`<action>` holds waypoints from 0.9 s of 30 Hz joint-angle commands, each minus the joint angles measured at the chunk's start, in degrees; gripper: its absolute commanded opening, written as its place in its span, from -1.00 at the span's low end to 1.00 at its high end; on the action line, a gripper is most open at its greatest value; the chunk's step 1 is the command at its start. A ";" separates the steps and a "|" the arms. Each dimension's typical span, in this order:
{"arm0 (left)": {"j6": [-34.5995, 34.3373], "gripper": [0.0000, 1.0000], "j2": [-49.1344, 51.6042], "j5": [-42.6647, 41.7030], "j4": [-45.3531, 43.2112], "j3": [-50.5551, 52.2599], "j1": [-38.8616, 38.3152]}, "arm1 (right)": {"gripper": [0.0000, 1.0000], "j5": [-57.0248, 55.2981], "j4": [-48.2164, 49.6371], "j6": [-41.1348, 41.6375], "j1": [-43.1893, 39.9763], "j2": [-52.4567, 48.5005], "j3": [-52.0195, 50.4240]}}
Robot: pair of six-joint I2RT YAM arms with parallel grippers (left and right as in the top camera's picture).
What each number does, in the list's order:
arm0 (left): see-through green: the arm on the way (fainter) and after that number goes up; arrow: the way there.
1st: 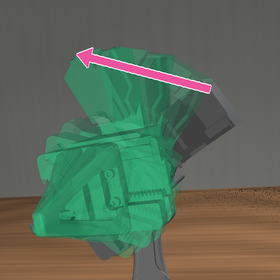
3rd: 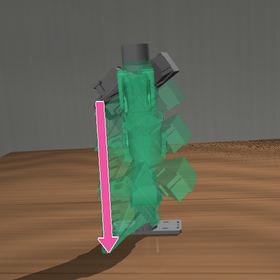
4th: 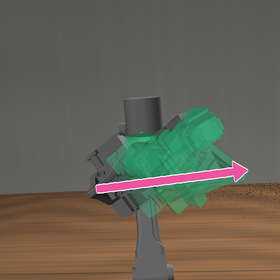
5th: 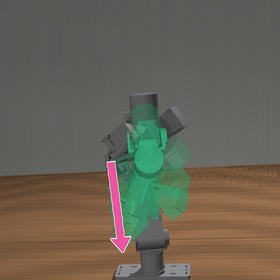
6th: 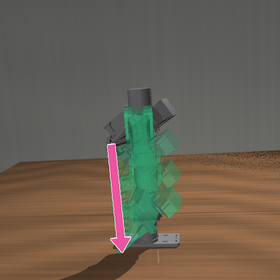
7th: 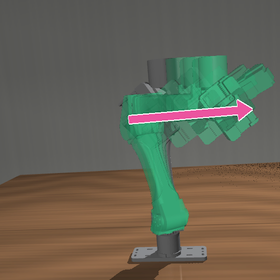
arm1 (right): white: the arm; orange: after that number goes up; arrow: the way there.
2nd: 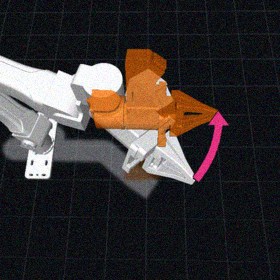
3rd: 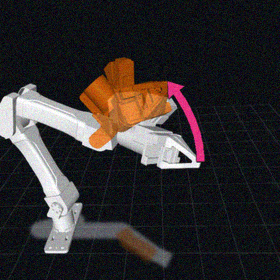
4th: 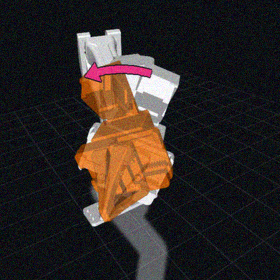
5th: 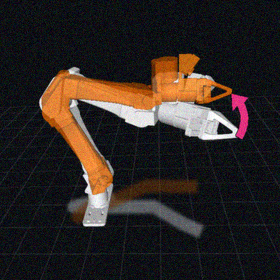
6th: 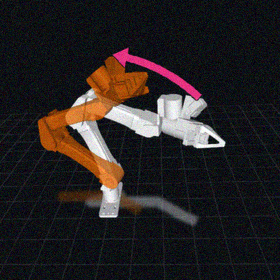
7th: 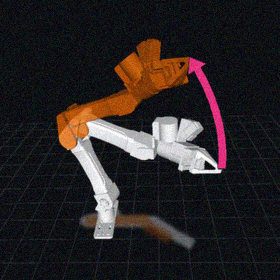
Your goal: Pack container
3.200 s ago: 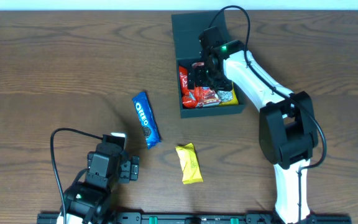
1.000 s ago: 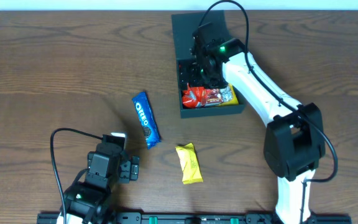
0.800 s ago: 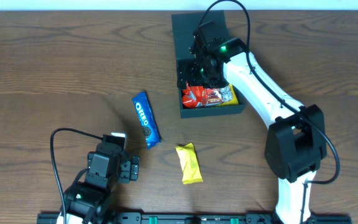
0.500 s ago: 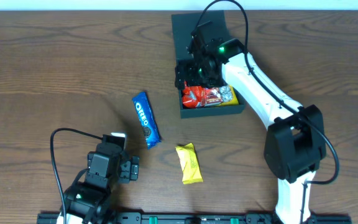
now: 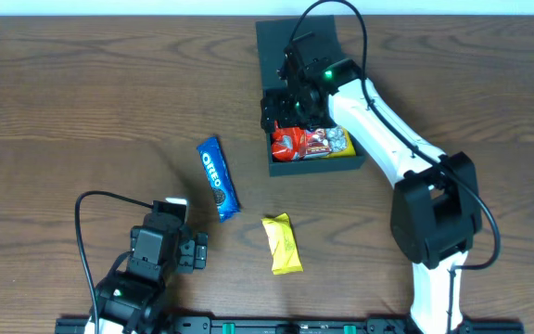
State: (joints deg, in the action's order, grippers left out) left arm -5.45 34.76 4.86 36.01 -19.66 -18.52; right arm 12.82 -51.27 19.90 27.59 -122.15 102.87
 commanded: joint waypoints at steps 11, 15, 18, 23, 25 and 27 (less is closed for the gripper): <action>1.01 0.91 -0.17 0.17 0.15 -0.02 0.24 | 0.98 -2.32 0.59 -1.60 -0.52 4.13 -0.48; 1.01 0.91 -0.17 0.20 0.15 -0.02 0.24 | 0.98 -6.40 -1.29 -2.21 -0.02 13.35 -0.48; 1.01 0.91 -0.17 0.17 0.15 -0.02 0.24 | 0.98 -12.35 -5.18 -2.19 1.29 20.15 -0.50; 1.01 0.91 -0.17 0.17 0.15 -0.02 0.24 | 0.98 -19.17 -13.31 -1.88 2.73 28.61 -0.70; 1.01 0.91 -0.17 0.20 0.15 -0.02 0.24 | 0.99 -21.97 -15.34 -0.59 2.93 31.08 -1.51; 1.01 0.91 -0.17 0.17 0.15 -0.02 0.24 | 0.99 -24.11 -15.63 -0.22 3.28 34.86 -4.50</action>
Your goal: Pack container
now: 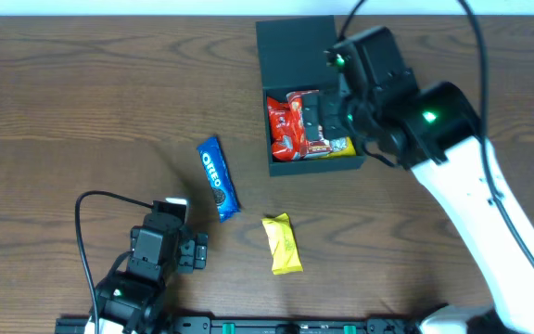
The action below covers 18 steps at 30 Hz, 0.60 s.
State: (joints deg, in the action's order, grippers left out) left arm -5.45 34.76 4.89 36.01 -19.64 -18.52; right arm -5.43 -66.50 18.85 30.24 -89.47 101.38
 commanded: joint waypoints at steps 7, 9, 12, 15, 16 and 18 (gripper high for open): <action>1.01 0.91 -0.17 0.15 0.15 -0.04 0.24 | 0.98 -6.51 8.59 0.83 0.92 21.24 -26.05; 1.01 0.91 -0.17 0.15 0.15 -0.04 0.24 | 0.98 -6.08 11.56 0.85 0.90 28.13 -33.66; 1.01 0.91 -0.17 0.15 0.15 -0.04 0.24 | 0.99 -5.01 14.53 0.85 0.59 36.26 -41.92; 1.01 0.91 -0.17 0.15 0.15 -0.04 0.24 | 0.99 -2.93 17.44 0.87 -1.64 45.77 -51.78; 1.01 0.91 -0.17 0.15 0.15 -0.04 0.24 | 0.99 -2.91 18.14 0.85 -2.45 48.11 -54.55; 1.01 0.91 -0.17 0.17 0.15 -0.04 0.24 | 0.98 -3.02 20.06 0.85 -4.59 53.44 -61.35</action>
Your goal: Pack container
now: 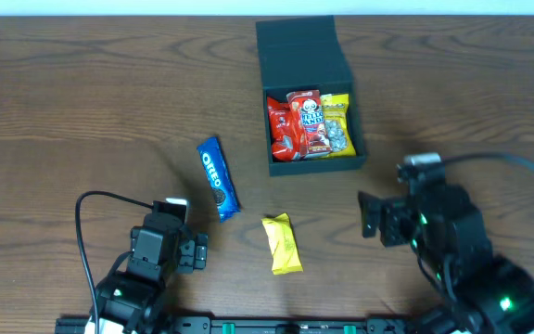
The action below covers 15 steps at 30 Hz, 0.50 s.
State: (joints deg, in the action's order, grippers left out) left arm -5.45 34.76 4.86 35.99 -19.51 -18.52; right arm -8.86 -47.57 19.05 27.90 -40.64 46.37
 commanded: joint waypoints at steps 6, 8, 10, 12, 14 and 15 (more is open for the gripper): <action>1.01 0.91 -0.17 0.17 0.17 -0.17 0.24 | 0.99 0.07 6.88 0.63 -6.84 14.84 -19.65; 1.01 0.91 -0.17 0.20 0.17 -0.17 0.24 | 0.99 0.07 6.91 0.85 -8.17 15.13 -21.09; 1.01 0.91 -0.17 0.17 0.17 -0.17 0.24 | 0.98 0.04 6.84 0.83 -9.22 14.88 -22.23; 1.01 0.91 -0.17 0.20 0.17 -0.17 0.24 | 0.99 -0.44 6.71 0.76 -9.55 14.95 -23.15; 1.01 0.91 -0.15 0.20 0.17 -0.17 0.24 | 0.99 -1.05 5.38 0.61 -10.01 15.32 -24.20; 1.01 0.91 -0.17 0.17 0.17 -0.17 0.24 | 0.98 -1.31 5.07 0.61 -10.47 15.61 -24.90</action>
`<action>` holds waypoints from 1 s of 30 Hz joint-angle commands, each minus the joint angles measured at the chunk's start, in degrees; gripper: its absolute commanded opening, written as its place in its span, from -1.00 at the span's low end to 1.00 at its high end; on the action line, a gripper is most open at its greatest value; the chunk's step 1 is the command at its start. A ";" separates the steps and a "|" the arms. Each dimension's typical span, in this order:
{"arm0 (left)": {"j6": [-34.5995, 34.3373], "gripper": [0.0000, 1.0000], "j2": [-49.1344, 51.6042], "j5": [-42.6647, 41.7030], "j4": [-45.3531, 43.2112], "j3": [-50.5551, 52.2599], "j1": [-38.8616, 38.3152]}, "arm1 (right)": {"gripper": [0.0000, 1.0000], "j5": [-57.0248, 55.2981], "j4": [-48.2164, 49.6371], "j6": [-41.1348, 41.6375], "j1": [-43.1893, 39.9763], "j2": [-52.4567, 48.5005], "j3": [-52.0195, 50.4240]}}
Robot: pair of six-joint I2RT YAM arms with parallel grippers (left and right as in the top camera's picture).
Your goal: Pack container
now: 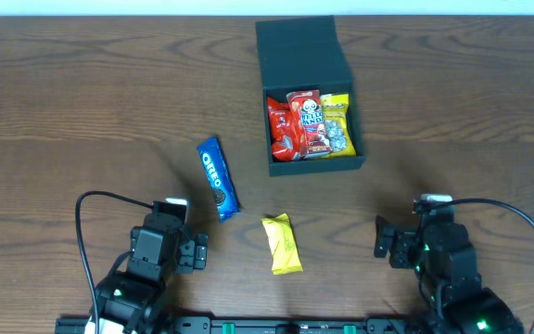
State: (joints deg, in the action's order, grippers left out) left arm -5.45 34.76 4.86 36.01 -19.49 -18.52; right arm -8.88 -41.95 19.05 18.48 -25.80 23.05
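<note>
A dark box (pixel 272 153) with its lid folded back stands at the table's far centre. Inside lie a red packet, a red-and-white snack packet (pixel 308 121) and a yellow packet (pixel 338 128). On the table to its front left lies a blue Oreo pack (pixel 217 178). A yellow snack bar (pixel 282 244) lies nearer the front edge. My left gripper (pixel 196 250) rests at the front left, to the left of the yellow bar. My right gripper (pixel 384 241) rests at the front right, away from the box. Neither gripper's fingers show clearly, and nothing is seen in them.
The brown wooden table (pixel 82 102) stretches wide to the left of the box. A black cable (pixel 86 232) loops beside the left arm. A dark rail (pixel 267 325) runs along the front edge.
My right gripper has drawn a little further back toward the front right. The box, its packets, the Oreo pack and the yellow bar lie as before. The left arm is still.
My right gripper was down in the box among the packets. Then it stood above the box's right side, with the packets lying flat. Then it was back near the front right, and now rests lower there. The left arm never moved.
</note>
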 commanded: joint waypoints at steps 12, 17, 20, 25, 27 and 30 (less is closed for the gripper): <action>1.01 0.91 -0.17 0.20 0.15 -0.20 0.24 | 0.98 2.32 -9.57 -10.95 -9.79 18.18 -8.13; 1.01 0.91 -0.17 0.17 0.15 -0.20 0.24 | 0.98 3.32 -9.64 -9.68 -10.62 20.87 -8.92; 1.01 0.91 -0.17 0.17 0.15 -0.20 0.24 | 0.99 3.34 -9.01 -9.68 -10.62 20.87 -9.77; 1.01 0.91 -0.17 0.17 0.15 -0.20 0.24 | 0.98 3.32 -8.15 -9.70 -10.58 20.81 -11.21; 1.01 0.91 -0.17 0.20 0.15 -0.20 0.24 | 0.98 3.32 -8.17 -9.70 -10.58 20.81 -11.21; 1.01 0.91 -0.17 0.20 0.15 -0.20 0.24 | 0.99 3.32 -8.15 -9.70 -10.58 20.81 -11.21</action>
State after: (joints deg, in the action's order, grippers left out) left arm -5.45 34.76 4.86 36.01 -19.49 -18.52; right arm -5.96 -49.87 9.80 8.84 -5.45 12.58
